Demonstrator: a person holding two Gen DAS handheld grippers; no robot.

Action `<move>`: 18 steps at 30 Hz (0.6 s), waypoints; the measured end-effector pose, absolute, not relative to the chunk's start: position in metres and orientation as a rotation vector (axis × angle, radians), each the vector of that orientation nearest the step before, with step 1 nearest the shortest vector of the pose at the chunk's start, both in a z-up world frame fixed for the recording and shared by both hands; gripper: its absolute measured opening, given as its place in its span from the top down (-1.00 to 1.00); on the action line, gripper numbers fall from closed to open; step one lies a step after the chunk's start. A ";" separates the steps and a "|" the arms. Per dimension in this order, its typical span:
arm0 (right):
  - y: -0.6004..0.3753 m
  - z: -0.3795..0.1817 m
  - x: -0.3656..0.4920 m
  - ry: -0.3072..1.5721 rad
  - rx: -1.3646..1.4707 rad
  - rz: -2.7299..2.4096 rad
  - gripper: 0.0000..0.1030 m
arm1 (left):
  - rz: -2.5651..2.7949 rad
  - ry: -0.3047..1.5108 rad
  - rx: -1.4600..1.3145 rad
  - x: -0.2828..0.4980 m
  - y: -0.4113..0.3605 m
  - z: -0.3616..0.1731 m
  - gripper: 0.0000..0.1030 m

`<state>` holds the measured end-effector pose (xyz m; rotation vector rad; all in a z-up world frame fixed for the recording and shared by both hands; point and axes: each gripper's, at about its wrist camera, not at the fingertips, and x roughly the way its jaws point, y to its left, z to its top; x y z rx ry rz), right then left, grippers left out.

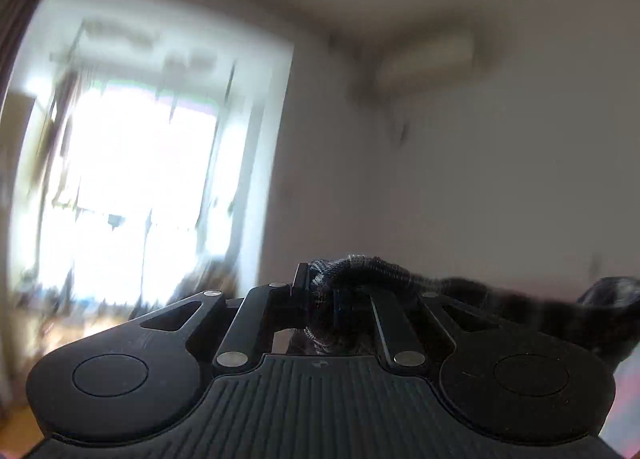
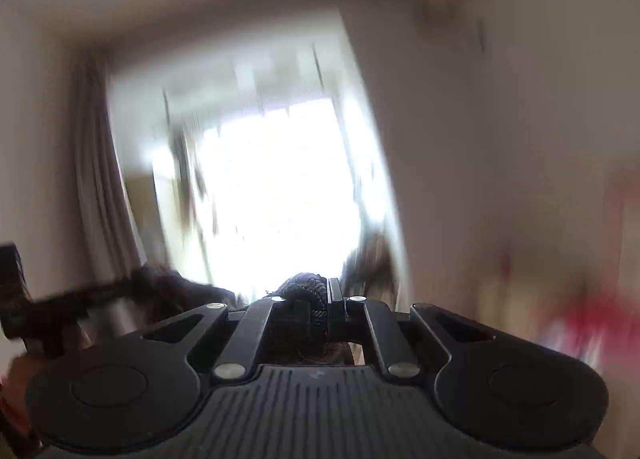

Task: Fold clothes
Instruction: 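Raise the plaid shirt high with both grippers, shaking it out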

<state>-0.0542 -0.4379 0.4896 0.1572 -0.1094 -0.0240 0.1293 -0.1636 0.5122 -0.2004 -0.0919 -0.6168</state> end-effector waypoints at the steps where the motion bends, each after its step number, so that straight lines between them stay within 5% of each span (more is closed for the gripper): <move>1: -0.431 0.522 -0.073 -0.170 0.124 -0.029 0.84 | -0.633 -0.137 -0.244 0.120 -0.157 0.539 0.84; 5: -0.383 0.590 -0.129 -0.265 -0.019 0.011 0.84 | -0.653 -0.229 -0.273 0.095 -0.118 0.578 0.82; 8: -0.343 0.581 -0.141 -0.227 -0.093 0.086 0.84 | -0.651 -0.201 -0.231 0.089 -0.082 0.562 0.81; 18: -0.270 0.351 -0.061 0.275 0.216 0.481 0.84 | -0.524 0.185 0.098 0.097 0.013 0.335 0.82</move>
